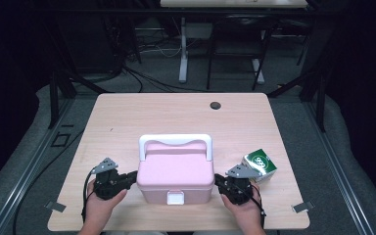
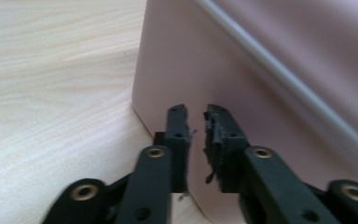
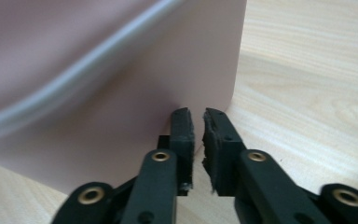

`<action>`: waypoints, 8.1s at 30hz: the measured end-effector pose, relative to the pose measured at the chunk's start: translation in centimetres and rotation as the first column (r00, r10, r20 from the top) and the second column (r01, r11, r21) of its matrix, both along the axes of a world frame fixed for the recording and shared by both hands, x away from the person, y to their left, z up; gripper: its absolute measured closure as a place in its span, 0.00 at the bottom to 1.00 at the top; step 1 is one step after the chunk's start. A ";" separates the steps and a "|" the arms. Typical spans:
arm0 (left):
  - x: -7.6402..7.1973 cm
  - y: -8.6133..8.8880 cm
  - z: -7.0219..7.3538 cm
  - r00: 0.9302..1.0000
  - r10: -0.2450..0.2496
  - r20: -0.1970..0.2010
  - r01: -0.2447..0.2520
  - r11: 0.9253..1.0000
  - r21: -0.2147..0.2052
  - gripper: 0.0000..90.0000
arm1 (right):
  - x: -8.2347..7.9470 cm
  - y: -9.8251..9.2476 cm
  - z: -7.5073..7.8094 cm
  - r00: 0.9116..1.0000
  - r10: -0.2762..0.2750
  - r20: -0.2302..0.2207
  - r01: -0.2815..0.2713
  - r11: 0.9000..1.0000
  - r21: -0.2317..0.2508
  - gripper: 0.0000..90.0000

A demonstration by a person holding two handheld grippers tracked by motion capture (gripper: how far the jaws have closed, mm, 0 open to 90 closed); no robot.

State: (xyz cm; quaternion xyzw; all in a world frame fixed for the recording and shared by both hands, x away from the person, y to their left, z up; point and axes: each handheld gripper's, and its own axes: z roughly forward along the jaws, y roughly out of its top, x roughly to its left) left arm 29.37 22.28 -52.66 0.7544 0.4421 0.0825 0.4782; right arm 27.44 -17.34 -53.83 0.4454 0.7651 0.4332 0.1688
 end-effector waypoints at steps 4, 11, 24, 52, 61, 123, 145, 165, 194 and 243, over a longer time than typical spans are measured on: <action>0.0 0.4 1.3 0.999 -0.004 0.034 0.004 1.000 -0.017 0.77 | 0.2 -0.7 0.9 1.000 0.016 0.010 -0.016 1.000 0.024 0.77; 0.3 0.8 3.6 0.998 0.015 0.064 -0.015 1.000 -0.001 0.69 | 1.2 -2.5 3.7 0.998 0.062 0.032 -0.065 0.989 0.131 0.67; 1.6 -0.2 7.0 0.996 -0.031 0.077 0.032 0.999 -0.008 0.58 | 3.9 -1.7 7.1 0.981 0.183 0.063 -0.193 0.951 0.241 0.60; 1.0 -2.1 7.1 0.988 -0.103 0.115 0.102 0.995 0.013 0.82 | 2.8 -0.9 7.3 0.961 0.251 0.119 -0.268 0.948 0.169 0.84; 1.1 -2.1 7.6 0.989 -0.109 0.099 0.108 0.994 0.020 0.82 | 2.8 -1.1 7.4 0.959 0.261 0.115 -0.278 0.945 0.174 0.84; -3.0 -3.1 7.4 0.974 -0.215 0.077 0.213 0.977 0.032 1.00 | 4.2 -1.5 9.8 0.980 0.184 0.075 -0.198 0.941 0.276 0.77; -1.6 -3.2 10.3 0.974 -0.198 0.107 0.198 0.980 0.013 1.00 | 0.4 -4.0 7.8 0.989 0.124 0.082 -0.141 0.957 0.252 0.80; 0.2 -3.3 12.3 0.977 -0.181 0.117 0.181 0.983 0.012 1.00 | -2.2 0.2 5.0 0.952 0.274 0.133 -0.287 0.954 0.089 1.00; 5.3 -3.8 15.0 0.988 -0.100 0.122 0.103 0.995 -0.017 1.00 | -2.6 1.6 3.9 0.937 0.313 0.153 -0.329 0.940 0.095 0.98; 7.6 -5.4 14.5 0.971 -0.198 0.136 0.160 0.955 0.251 0.68 | -2.4 1.4 3.3 0.942 0.291 0.165 -0.312 0.943 0.117 0.99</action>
